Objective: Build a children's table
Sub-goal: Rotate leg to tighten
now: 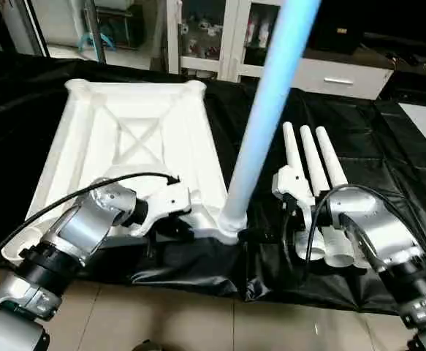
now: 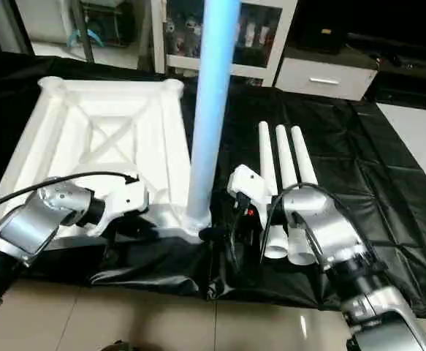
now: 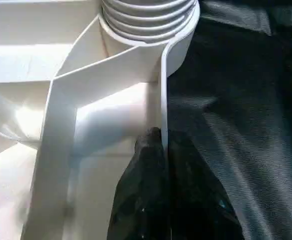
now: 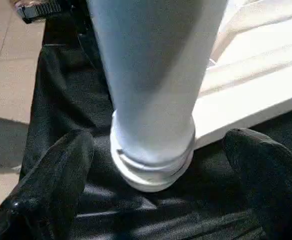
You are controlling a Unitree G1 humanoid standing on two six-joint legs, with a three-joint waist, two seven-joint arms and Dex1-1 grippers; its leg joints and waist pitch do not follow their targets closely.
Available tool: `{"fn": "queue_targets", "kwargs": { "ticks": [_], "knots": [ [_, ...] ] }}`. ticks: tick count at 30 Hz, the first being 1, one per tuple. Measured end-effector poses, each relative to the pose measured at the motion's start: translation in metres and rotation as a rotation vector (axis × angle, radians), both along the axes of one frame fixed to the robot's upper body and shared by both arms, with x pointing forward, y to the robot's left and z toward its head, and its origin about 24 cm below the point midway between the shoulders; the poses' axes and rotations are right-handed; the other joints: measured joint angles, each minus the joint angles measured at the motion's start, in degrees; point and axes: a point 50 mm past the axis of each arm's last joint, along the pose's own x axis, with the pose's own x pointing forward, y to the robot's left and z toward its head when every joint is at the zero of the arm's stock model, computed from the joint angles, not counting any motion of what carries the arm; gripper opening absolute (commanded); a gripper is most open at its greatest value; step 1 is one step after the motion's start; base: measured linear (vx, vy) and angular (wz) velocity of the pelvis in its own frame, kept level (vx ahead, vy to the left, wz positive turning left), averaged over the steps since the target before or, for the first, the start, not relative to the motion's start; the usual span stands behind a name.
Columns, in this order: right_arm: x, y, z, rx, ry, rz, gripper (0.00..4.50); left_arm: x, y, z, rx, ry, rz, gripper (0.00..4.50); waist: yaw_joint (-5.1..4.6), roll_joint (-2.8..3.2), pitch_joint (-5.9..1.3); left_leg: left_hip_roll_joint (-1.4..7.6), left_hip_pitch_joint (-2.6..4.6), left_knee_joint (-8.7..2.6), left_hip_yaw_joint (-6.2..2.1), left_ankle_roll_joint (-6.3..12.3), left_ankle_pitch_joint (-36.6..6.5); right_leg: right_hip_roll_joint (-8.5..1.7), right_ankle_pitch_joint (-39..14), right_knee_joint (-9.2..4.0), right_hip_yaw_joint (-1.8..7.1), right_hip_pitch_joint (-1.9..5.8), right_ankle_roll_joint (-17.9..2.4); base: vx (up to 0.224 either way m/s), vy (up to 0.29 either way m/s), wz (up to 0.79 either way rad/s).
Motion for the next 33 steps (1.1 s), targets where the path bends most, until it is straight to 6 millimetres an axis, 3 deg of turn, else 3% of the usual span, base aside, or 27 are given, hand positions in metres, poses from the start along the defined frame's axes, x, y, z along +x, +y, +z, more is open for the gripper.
{"fn": "queue_targets", "kwargs": {
  "ticks": [7,13,15,22,24,33],
  "knots": [
    [0.002,0.008,-0.009,-0.002,0.044,0.045,4.46,-0.001,0.0,0.001,0.01,0.0,-0.007,0.0,-0.18,-0.32,-0.21,0.0,-0.05,0.08,-0.01,0.0,0.0,0.0,-0.01,0.01,0.0,0.01,0.02,0.0,0.0,0.0],
    [0.002,0.015,-0.016,0.012,0.06,0.051,4.09,-0.001,0.0,0.0,0.016,-0.002,-0.006,0.0,-0.25,-0.47,-0.32,0.0,-0.04,0.14,-0.02,0.0,0.0,0.0,-0.01,0.07,0.0,0.02,0.01,0.0,0.0,0.0],
    [0.002,0.016,-0.016,0.016,0.056,0.054,3.72,-0.001,0.0,0.0,0.018,-0.002,-0.005,0.0,-0.25,-0.53,-0.36,0.01,-0.03,0.15,-0.04,0.0,0.0,0.0,-0.01,0.09,0.0,0.02,0.01,0.0,0.0,0.0],
    [0.006,0.018,-0.018,0.023,0.063,0.04,3.34,-0.001,0.0,0.0,0.023,-0.001,-0.004,0.0,-0.33,-0.59,-0.47,0.01,-0.01,0.19,-0.04,0.0,0.0,0.0,-0.01,0.14,0.0,0.03,0.01,0.0,0.0,0.0],
    [0.007,0.017,-0.018,0.023,0.06,0.039,3.01,-0.001,0.0,0.0,0.024,-0.001,-0.004,0.0,-0.32,-0.59,-0.47,0.01,-0.01,0.22,-0.05,0.0,0.0,0.0,-0.01,0.18,0.0,0.03,0.01,0.0,0.0,0.0],
    [0.007,0.018,-0.019,0.023,0.05,0.044,2.68,-0.001,0.0,0.0,0.026,0.003,-0.002,0.0,-0.34,-0.58,-0.5,0.01,0.0,0.23,-0.05,0.0,0.0,0.0,-0.01,0.2,0.0,0.03,0.01,0.0,0.0,0.0]
  ]
}}
